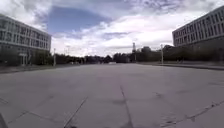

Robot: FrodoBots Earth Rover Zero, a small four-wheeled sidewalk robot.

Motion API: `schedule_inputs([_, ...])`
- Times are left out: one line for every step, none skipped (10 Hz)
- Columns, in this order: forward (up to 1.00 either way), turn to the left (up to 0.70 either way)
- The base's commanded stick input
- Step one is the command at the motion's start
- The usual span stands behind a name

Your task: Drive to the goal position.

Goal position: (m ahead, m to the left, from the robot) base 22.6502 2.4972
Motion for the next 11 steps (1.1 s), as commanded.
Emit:
schedule_inputs([0.7, 0.0])
schedule_inputs([0.7, 0.0])
schedule_inputs([0.7, 0.0])
schedule_inputs([0.7, 0.0])
schedule_inputs([0.7, 0.0])
schedule_inputs([0.7, 0.0])
schedule_inputs([0.7, 0.0])
schedule_inputs([0.7, 0.0])
schedule_inputs([0.7, 0.0])
schedule_inputs([0.7, 0.0])
schedule_inputs([0.7, 0.0])
